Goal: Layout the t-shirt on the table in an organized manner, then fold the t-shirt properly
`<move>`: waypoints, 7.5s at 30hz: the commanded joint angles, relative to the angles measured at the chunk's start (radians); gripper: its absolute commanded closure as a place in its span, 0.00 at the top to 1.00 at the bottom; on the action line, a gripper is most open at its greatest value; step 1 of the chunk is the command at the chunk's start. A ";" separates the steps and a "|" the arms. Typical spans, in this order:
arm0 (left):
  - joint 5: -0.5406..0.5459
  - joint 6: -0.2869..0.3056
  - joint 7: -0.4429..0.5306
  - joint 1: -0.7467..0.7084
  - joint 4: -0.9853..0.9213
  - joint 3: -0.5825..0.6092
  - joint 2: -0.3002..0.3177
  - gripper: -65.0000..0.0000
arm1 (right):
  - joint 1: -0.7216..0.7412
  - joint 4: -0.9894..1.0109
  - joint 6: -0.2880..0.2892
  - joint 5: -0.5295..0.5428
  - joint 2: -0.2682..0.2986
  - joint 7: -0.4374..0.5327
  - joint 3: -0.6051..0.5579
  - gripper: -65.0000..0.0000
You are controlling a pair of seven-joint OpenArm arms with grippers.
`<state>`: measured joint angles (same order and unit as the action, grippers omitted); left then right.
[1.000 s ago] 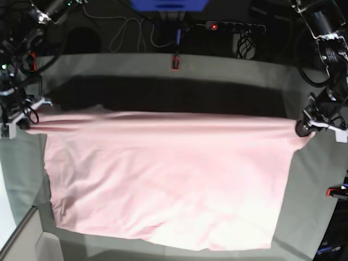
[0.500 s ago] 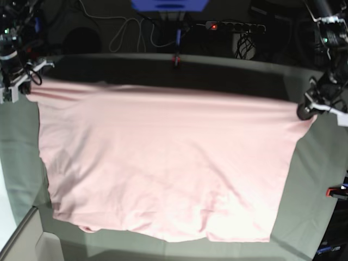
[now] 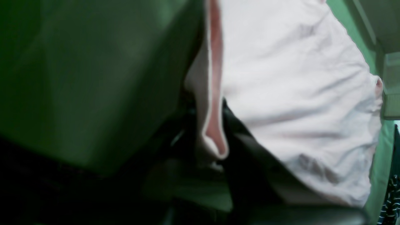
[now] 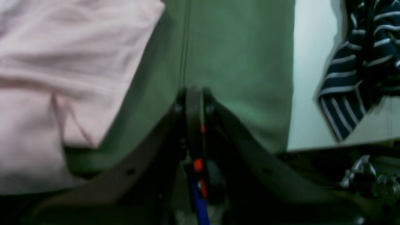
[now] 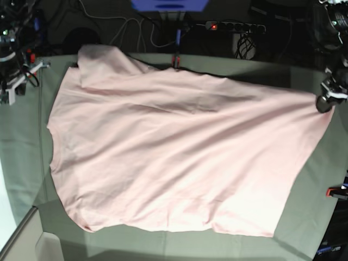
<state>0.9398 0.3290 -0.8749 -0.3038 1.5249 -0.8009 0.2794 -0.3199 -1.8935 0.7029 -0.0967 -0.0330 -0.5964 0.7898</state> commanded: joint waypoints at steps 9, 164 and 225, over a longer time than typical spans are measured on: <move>0.008 -0.001 0.018 0.051 0.009 -0.005 -0.016 0.00 | -0.018 -0.010 -0.005 -0.042 -0.029 0.023 -0.096 0.00; -0.316 0.003 0.414 0.532 -0.777 0.455 0.159 0.00 | 0.210 0.335 -0.005 0.105 0.008 -0.168 0.053 0.57; -0.313 -0.005 0.374 0.481 -0.757 0.450 0.168 0.00 | 0.221 0.529 -0.005 0.111 0.121 -0.168 0.009 0.00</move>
<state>0.6357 0.3264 -0.4904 0.1757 0.7521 -0.3435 0.4206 -0.0910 -1.3483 0.7101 0.0380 0.0654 -0.7464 0.7864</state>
